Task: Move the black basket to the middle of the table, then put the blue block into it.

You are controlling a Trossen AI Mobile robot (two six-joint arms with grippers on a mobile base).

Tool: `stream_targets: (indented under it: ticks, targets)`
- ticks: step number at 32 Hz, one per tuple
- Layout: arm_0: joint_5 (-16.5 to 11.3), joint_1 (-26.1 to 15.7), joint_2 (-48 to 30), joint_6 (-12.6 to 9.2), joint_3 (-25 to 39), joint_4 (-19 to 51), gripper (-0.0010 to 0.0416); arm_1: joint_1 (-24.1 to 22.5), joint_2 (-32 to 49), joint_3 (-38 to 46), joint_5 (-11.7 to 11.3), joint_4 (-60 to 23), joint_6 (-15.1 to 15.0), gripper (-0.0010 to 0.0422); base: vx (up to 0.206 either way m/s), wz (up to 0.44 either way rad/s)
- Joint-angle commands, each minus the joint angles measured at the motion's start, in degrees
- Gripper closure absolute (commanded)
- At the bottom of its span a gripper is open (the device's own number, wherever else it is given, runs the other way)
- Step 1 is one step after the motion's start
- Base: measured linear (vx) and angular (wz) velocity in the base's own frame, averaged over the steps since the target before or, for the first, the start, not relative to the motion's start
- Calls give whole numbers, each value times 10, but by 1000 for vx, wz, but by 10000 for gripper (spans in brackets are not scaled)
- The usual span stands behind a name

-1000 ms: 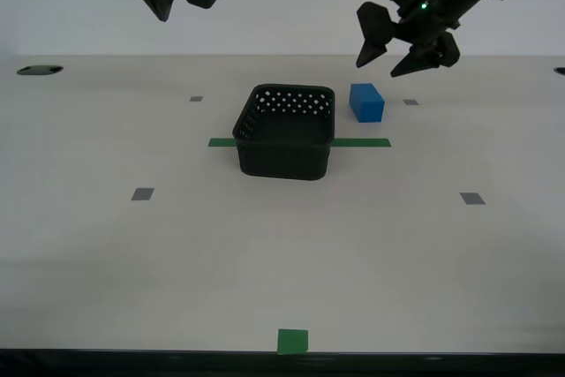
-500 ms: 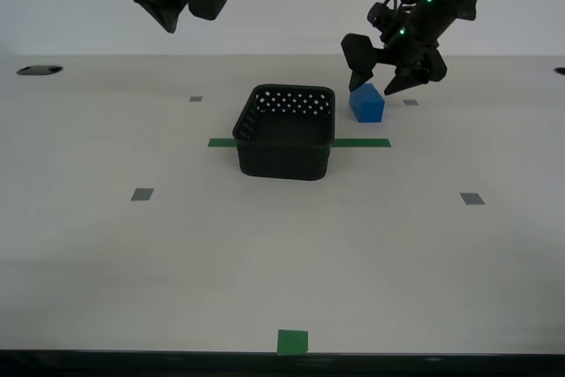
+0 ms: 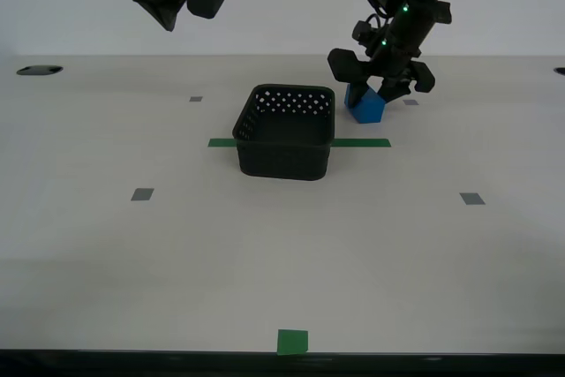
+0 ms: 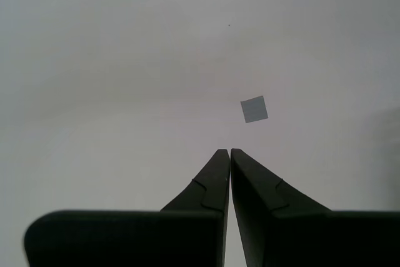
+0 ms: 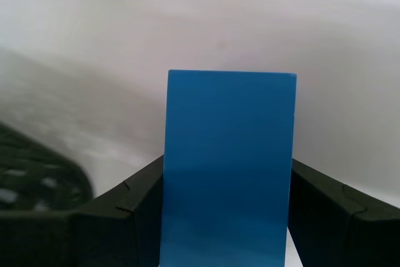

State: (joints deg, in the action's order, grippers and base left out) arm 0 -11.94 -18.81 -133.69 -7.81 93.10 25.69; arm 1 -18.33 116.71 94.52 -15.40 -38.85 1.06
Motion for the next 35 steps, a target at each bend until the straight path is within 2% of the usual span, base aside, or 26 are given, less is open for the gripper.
stream_targets:
  ticks: [1, 2, 4, 7, 13, 16, 20, 23, 25, 26, 29, 31, 34, 35]
  targets:
    - [-2, 0, 0, -2, 15, 17, 304, 1, 0, 0, -6, -6, -2, 412, 0, 0]
    - [-2, 0, 0, -2, 17, 20, 324, 0, 0, 0, -6, -9, -2, 412, 0, 0]
    - [-2, 0, 2, -1, 25, 28, 412, 0, 0, 0, -6, -8, -2, 412, 0, 0]
    - [-2, 0, 5, 0, 34, 40, 401, 0, 0, 0, -6, -7, -2, 412, 0, 0]
    - [-5, -1, 55, 19, 40, 137, 406, 0, 0, 0, -6, -1, -2, 412, 0, 0]
    - [-53, -5, 93, 20, 31, 168, 406, 0, 0, 0, -6, 0, -2, 412, 0, 0]
    - [-58, -26, 128, 19, 11, 169, 406, 0, 0, 0, -6, 1, -2, 412, 0, 0]
    - [-63, -82, 137, 18, 4, 168, 406, 0, 0, 0, -6, 2, -2, 412, 0, 0]
    - [-63, -100, 137, 18, 4, 167, 406, 0, 0, 0, -6, 3, -2, 412, 0, 0]
    - [-63, -132, 137, 18, 3, 160, 406, 0, 0, 0, -6, 4, -2, 412, 0, 0]
    - [-62, -179, 137, 19, 1, 143, 406, 0, 0, 1, -6, 7, -2, 412, 0, 0]
    - [-62, -197, 137, 31, -5, 122, 406, 0, 0, 3, -6, 11, -2, 412, 0, 0]
    - [-62, -203, 137, 47, -11, 101, 405, 0, 0, 4, -6, 13, -2, 412, 0, 0]
    - [-49, -203, 137, 49, -11, 100, 401, 0, 0, 4, -6, 13, -2, 412, 0, 0]
